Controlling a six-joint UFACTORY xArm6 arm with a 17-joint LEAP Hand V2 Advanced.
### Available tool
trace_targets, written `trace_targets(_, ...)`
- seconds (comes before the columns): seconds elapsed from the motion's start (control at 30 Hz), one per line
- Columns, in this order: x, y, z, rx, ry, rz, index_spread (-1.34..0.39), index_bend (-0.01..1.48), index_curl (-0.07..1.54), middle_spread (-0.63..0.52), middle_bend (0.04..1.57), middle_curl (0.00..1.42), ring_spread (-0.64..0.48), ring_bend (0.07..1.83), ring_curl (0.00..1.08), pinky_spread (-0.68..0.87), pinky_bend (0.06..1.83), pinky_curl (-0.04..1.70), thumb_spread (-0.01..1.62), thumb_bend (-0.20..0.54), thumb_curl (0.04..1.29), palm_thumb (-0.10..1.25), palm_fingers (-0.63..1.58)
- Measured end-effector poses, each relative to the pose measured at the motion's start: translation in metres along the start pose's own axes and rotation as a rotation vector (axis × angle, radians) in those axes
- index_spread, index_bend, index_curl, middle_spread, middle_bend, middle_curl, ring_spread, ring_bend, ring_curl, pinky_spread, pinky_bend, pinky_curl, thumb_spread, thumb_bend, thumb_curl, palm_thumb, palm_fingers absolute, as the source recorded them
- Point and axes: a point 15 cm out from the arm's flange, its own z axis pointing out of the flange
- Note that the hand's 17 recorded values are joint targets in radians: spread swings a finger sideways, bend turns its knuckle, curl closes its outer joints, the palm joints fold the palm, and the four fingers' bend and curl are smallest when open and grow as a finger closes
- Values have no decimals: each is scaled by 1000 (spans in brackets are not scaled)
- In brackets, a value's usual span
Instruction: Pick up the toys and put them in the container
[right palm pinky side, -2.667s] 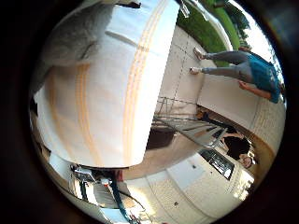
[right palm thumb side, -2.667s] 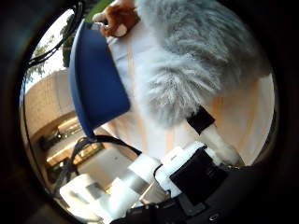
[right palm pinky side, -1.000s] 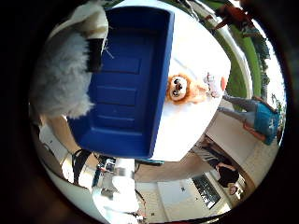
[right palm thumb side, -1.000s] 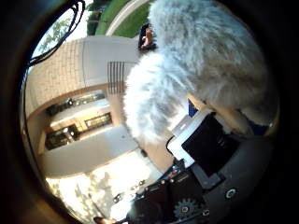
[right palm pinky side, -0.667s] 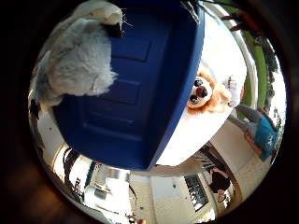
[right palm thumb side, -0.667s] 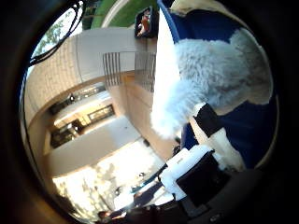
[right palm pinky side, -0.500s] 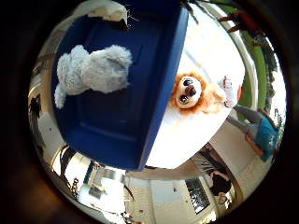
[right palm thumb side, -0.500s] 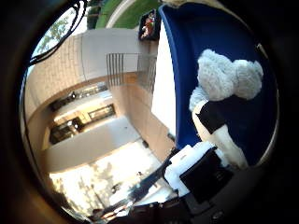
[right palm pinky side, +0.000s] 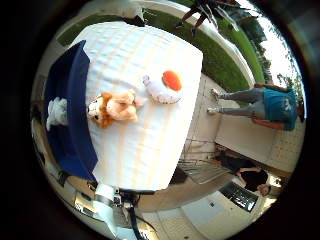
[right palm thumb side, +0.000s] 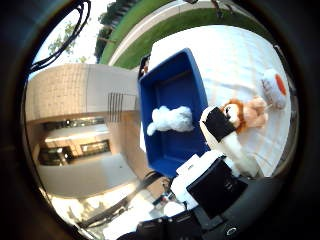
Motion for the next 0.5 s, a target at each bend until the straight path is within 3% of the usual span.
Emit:
trace_targets(0.27, 63, -18, 50, -118, 138, -15, -246, 179, 303, 43, 183, 334, 253, 358, 318, 400, 398, 337, 1162, -41, 446, 608, 72)
trace_targets(0.5, 109, -39, 90, -173, 182, 39, -214, 169, 294, 48, 180, 332, 248, 345, 312, 382, 364, 311, 1178, -27, 440, 578, 108)
